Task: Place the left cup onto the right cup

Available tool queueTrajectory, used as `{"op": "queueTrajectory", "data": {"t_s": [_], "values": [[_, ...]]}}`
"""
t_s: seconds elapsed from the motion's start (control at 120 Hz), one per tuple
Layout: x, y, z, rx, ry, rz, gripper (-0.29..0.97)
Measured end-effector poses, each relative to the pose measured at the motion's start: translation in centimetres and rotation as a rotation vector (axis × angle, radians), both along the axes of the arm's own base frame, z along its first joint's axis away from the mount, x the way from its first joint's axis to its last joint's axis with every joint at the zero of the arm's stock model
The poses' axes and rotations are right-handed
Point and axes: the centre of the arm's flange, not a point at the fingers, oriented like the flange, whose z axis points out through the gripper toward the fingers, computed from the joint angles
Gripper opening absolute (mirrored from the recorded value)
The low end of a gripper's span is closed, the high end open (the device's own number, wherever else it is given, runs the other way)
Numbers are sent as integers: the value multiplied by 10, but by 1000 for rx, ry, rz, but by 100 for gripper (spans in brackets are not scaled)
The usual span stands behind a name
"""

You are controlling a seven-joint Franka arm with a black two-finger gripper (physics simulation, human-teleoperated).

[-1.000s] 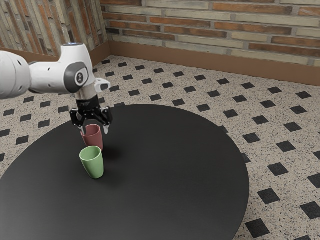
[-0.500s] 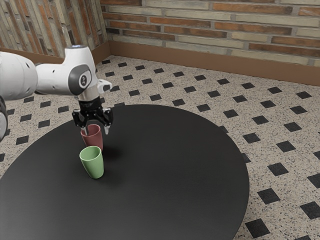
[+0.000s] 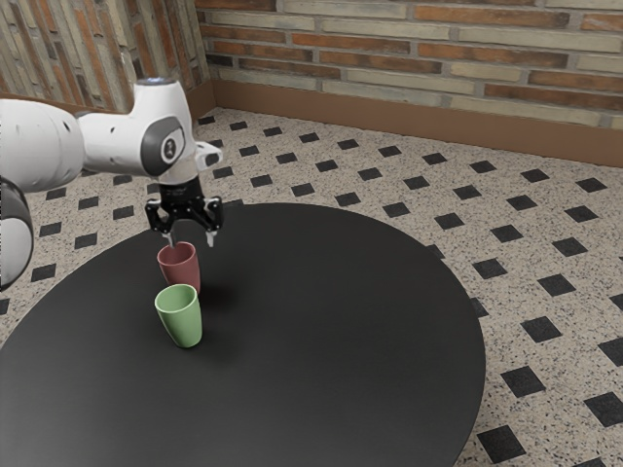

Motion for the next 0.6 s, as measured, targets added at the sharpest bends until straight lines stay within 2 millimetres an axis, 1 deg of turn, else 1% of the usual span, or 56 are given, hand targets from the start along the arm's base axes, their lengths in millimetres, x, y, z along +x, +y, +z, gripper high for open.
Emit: {"op": "queueTrajectory", "data": {"t_s": [0.2, 0.6], "values": [[1, 9, -19, 6, 28, 17, 51], [1, 9, -28, 6, 35, 24, 51]]}}
